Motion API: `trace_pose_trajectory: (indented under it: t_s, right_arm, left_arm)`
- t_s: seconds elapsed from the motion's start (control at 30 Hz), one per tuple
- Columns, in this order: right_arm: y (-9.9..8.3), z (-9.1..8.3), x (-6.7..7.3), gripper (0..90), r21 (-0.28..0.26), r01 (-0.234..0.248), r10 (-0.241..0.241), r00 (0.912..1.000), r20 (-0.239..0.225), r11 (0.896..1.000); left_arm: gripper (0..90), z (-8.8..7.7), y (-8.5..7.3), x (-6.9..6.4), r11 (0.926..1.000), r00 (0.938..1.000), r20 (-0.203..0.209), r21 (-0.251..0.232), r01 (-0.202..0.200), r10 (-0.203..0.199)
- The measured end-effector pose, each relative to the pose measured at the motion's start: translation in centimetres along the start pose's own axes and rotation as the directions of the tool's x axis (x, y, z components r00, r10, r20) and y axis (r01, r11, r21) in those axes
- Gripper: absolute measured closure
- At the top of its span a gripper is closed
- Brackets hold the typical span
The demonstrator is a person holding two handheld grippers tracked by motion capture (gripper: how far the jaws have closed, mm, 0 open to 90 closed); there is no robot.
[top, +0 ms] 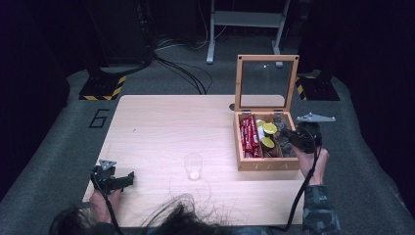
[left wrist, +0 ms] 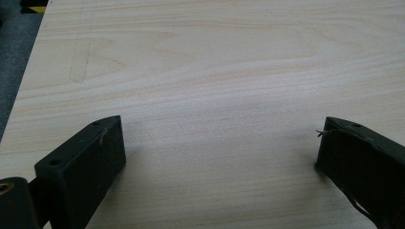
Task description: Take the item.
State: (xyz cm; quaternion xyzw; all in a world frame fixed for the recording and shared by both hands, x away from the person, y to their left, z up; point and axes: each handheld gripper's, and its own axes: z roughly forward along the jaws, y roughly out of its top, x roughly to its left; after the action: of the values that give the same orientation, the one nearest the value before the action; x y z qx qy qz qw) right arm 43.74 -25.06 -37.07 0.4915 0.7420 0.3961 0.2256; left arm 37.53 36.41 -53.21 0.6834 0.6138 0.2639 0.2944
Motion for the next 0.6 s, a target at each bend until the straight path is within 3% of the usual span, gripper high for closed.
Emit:
trace_pose_trajectory:
  t_s: [0.3,0.6]
  right_arm:
    - [1.2,-0.2,3.3,90.0,-0.023,0.048,-0.05,0.9963,-0.071,0.999]
    - [2.2,0.7,6.2,90.0,-0.043,0.071,-0.077,0.9862,-0.147,0.997]
  left_arm:
    - [2.2,0.0,0.0,0.0,1.0,1.0,0.0,0.0,0.0,0.0]
    - [2.2,0.0,0.0,0.0,1.0,1.0,0.0,0.0,0.0,0.0]
